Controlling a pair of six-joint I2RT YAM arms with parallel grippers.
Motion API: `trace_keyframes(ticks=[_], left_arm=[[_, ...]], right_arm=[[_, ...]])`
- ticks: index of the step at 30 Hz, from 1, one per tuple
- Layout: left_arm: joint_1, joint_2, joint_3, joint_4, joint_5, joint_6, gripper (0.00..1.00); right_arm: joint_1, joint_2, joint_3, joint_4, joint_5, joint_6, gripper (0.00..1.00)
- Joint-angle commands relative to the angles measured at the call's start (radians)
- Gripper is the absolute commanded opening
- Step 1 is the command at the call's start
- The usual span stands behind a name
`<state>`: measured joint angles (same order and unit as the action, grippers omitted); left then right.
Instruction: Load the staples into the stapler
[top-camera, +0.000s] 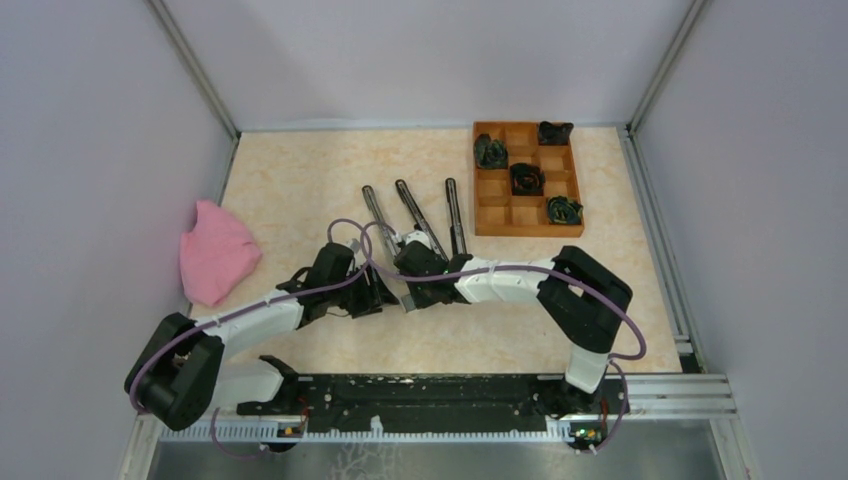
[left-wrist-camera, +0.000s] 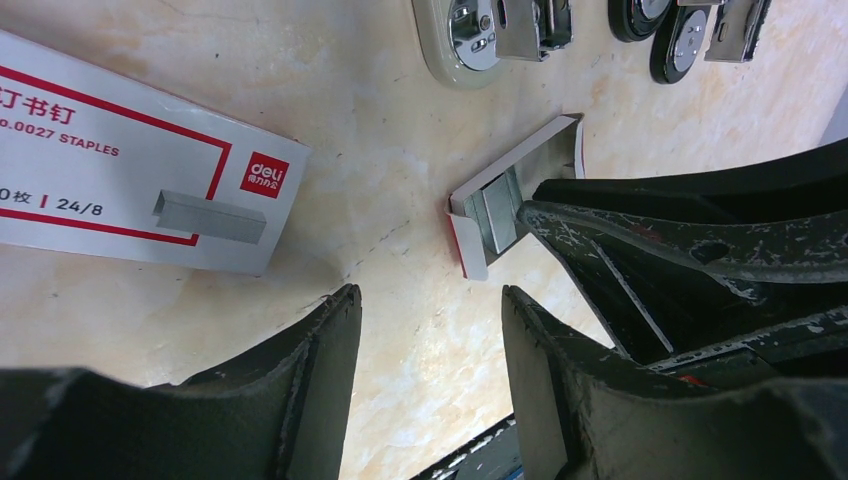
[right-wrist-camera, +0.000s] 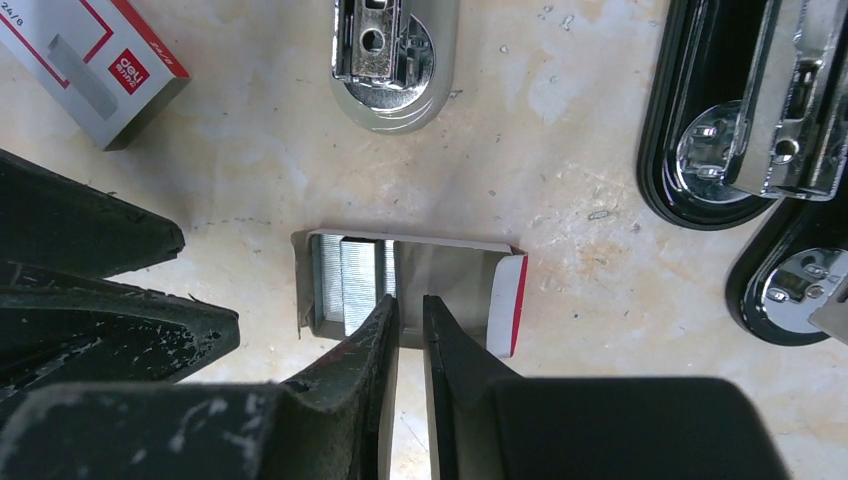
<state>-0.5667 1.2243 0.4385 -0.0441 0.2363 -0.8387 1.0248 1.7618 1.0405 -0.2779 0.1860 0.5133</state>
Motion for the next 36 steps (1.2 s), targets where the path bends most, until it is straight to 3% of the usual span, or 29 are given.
trace_keyframes(ticks=[1, 8, 19, 36], left_arm=[[0.004, 0.010, -0.008, 0.029, 0.014, -0.008, 0.59], [0.004, 0.012, -0.008, 0.029, 0.015, -0.009, 0.59], [0.015, -0.046, -0.039, 0.015, -0.018, -0.031, 0.59], [0.049, -0.096, -0.067, 0.005, -0.018, -0.040, 0.60]], right_arm=[[0.025, 0.008, 0.061, -0.016, 0.059, -0.018, 0.14], [0.038, 0.005, 0.086, -0.056, 0.105, -0.024, 0.13], [0.049, -0.023, 0.099, -0.014, 0.036, -0.041, 0.21], [0.050, 0.035, 0.151, -0.026, 0.030, -0.037, 0.21]])
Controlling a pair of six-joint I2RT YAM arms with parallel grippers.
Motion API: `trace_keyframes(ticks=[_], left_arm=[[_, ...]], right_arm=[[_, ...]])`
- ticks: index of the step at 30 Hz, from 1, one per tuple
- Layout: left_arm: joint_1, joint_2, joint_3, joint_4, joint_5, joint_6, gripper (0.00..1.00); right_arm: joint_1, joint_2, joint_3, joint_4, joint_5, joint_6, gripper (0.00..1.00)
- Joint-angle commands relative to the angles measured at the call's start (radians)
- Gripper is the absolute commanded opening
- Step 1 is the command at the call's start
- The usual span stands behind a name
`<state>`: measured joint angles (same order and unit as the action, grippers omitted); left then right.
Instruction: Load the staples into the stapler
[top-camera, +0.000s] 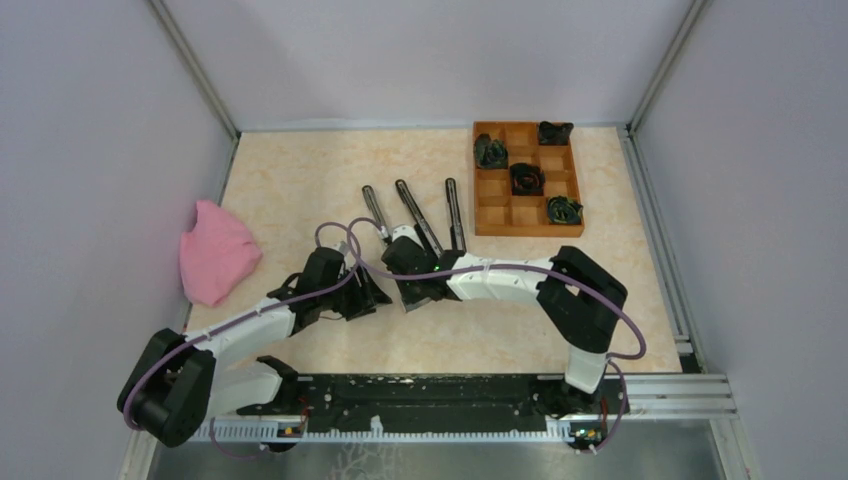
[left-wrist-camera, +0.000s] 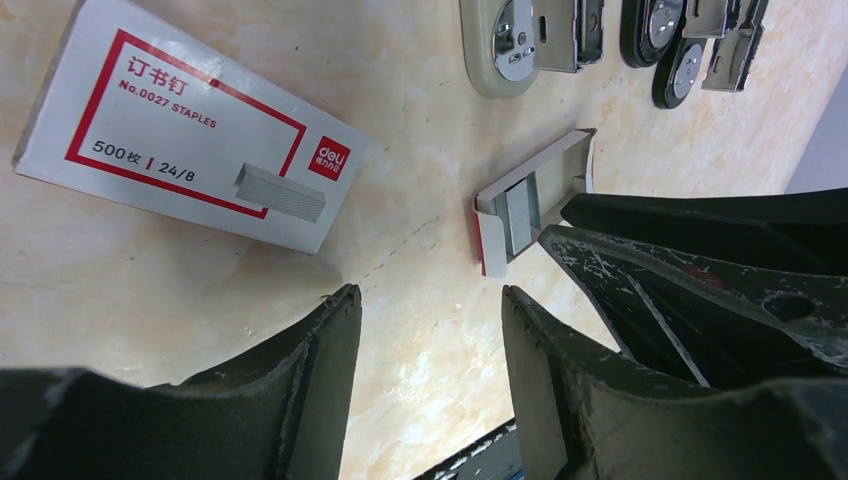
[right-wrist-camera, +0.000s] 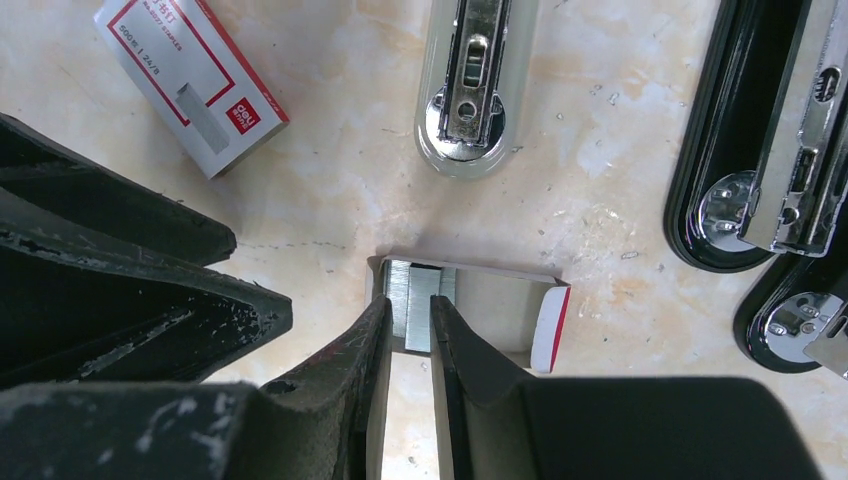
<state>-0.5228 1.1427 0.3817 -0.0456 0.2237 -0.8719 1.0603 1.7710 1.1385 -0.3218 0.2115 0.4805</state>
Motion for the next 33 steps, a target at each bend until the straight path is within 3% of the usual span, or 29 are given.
trace_keyframes(ticks=[1, 33], left_arm=[[0.006, -0.016, -0.012, 0.006, -0.006, -0.008, 0.60], [0.012, -0.032, -0.020, 0.005, -0.005, -0.007, 0.60]], right_arm=[[0.015, 0.032, 0.055, 0.016, 0.005, -0.003, 0.21], [0.053, 0.143, 0.148, -0.108, 0.115, 0.006, 0.21]])
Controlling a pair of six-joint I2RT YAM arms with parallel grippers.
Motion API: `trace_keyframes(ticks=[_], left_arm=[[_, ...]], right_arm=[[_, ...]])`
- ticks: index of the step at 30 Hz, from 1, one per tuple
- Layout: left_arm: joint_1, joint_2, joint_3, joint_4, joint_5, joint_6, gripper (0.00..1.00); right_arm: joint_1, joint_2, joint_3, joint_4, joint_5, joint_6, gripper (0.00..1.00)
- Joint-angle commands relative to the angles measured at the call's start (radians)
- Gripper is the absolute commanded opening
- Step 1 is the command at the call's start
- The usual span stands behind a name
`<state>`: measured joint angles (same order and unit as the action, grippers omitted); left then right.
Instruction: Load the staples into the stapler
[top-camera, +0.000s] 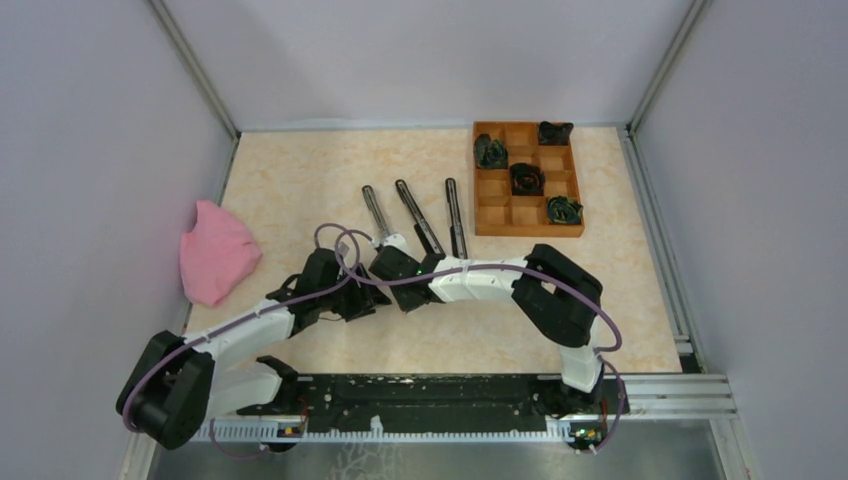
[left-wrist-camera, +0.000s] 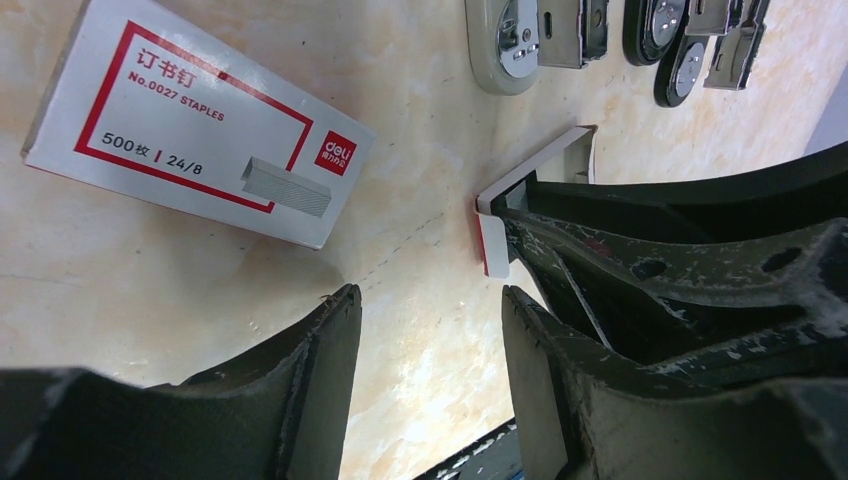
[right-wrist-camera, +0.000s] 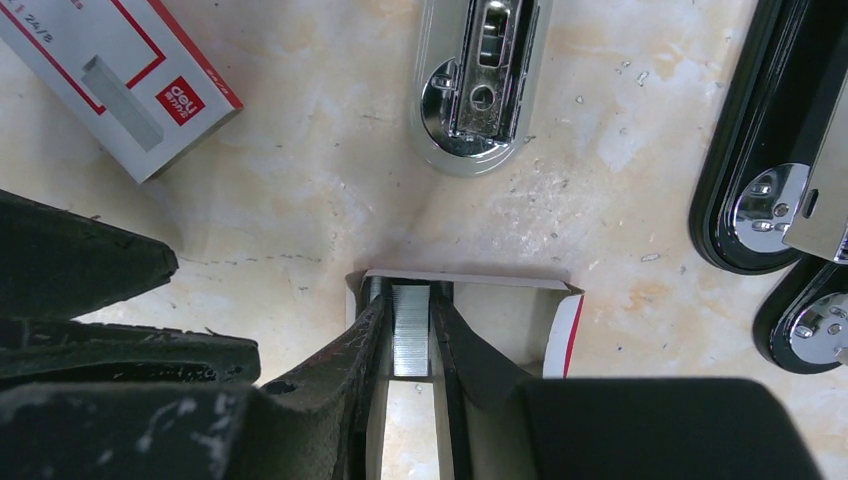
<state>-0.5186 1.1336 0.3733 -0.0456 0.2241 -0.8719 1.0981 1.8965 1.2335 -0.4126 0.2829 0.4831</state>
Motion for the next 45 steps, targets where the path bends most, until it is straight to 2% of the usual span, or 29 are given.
trace_keyframes(ticks=[1, 12, 21, 28, 36, 45], left_arm=[[0.008, -0.023, -0.012, 0.004, -0.005, -0.007, 0.60], [0.010, -0.026, -0.001, 0.000, -0.010, -0.001, 0.61], [0.019, -0.052, 0.012, -0.015, -0.021, 0.017, 0.65], [0.033, -0.075, 0.023, -0.043, -0.038, 0.039, 0.71], [0.061, -0.110, 0.037, -0.086, -0.066, 0.070, 0.80], [0.087, -0.184, 0.051, -0.133, -0.161, 0.130, 0.93]], right_arm=[[0.016, 0.020, 0.055, -0.019, 0.045, 0.002, 0.21], [0.019, -0.026, 0.066, -0.026, 0.042, -0.001, 0.15], [0.019, -0.128, 0.036, -0.017, 0.048, -0.003, 0.13], [0.006, -0.208, -0.006, -0.006, 0.112, -0.024, 0.13], [-0.086, -0.322, -0.109, 0.040, 0.129, -0.047, 0.12], [-0.237, -0.432, -0.233, 0.135, 0.125, -0.096, 0.11]])
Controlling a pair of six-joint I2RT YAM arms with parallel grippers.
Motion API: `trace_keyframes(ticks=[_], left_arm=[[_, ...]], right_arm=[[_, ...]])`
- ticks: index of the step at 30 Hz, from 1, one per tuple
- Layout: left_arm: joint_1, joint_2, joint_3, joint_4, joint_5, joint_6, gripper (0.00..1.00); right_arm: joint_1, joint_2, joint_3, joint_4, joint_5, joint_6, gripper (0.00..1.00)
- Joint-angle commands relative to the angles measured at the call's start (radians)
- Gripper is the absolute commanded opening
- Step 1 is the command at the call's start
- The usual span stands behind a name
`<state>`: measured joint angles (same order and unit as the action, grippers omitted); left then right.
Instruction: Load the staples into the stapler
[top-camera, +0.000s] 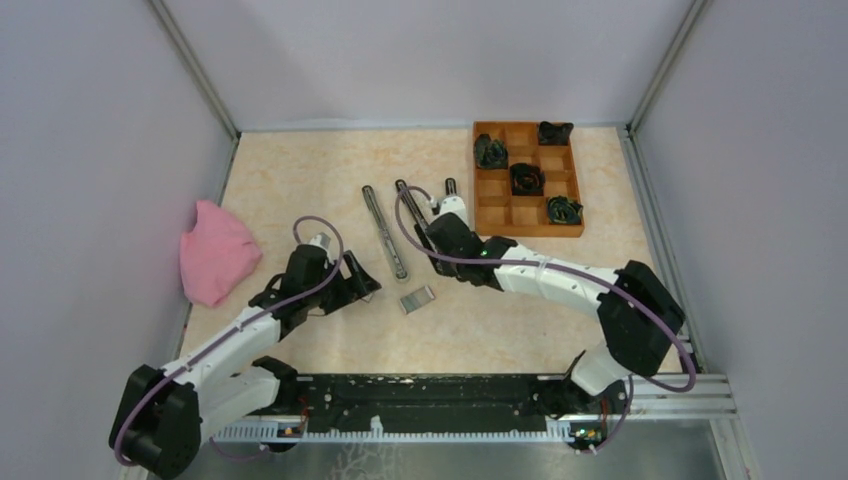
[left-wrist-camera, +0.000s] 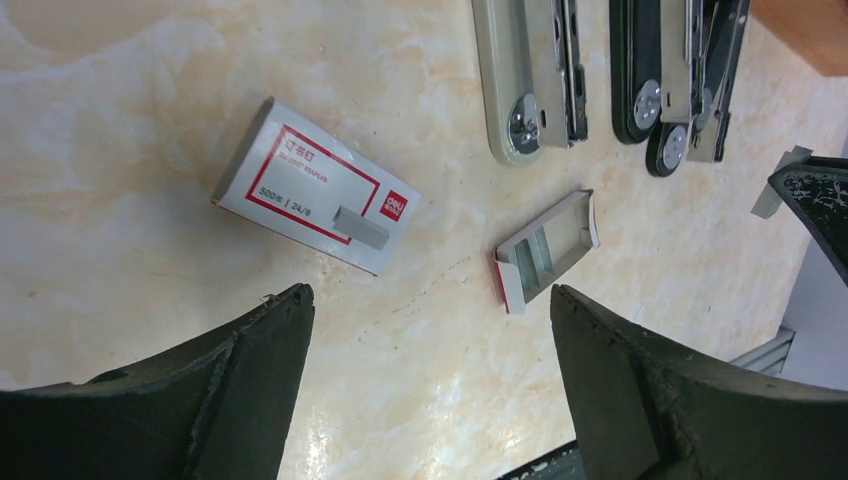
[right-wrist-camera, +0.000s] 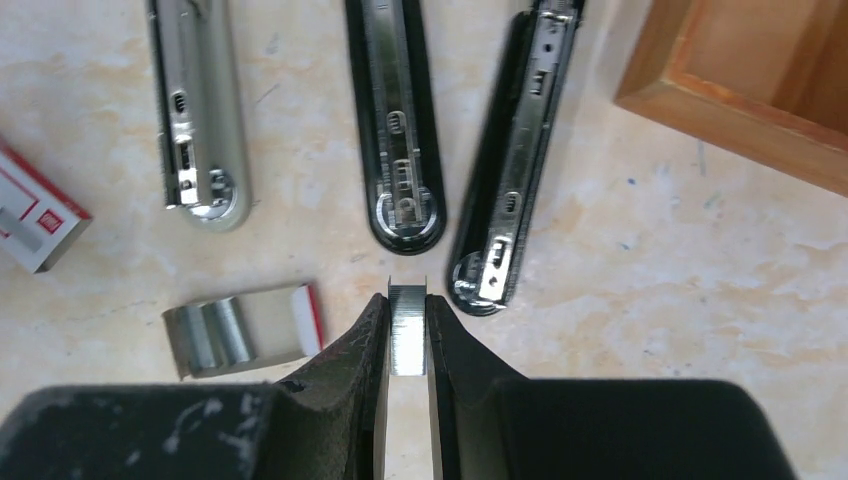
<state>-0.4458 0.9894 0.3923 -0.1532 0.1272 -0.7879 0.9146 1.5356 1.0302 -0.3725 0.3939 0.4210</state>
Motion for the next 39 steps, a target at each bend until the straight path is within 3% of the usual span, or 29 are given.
trace_keyframes(ticks=[1, 5, 21, 39], left_arm=[[0.016, -0.049, 0.031, -0.029, -0.074, 0.052, 0.94], [0.027, -0.079, 0.027, -0.026, -0.116, 0.071, 0.99], [0.048, -0.196, -0.073, 0.040, -0.244, 0.108, 0.99], [0.047, -0.188, -0.122, 0.098, -0.266, 0.112, 0.99]], right_arm=[[-0.071, -0.080, -0.040, 0.107, 0.009, -0.038, 0.11], [-0.127, -0.097, -0.075, 0.173, -0.010, -0.062, 0.11], [-0.178, -0.020, -0.135, 0.368, -0.023, -0.087, 0.10], [-0.192, 0.059, -0.150, 0.418, -0.009, -0.078, 0.09]])
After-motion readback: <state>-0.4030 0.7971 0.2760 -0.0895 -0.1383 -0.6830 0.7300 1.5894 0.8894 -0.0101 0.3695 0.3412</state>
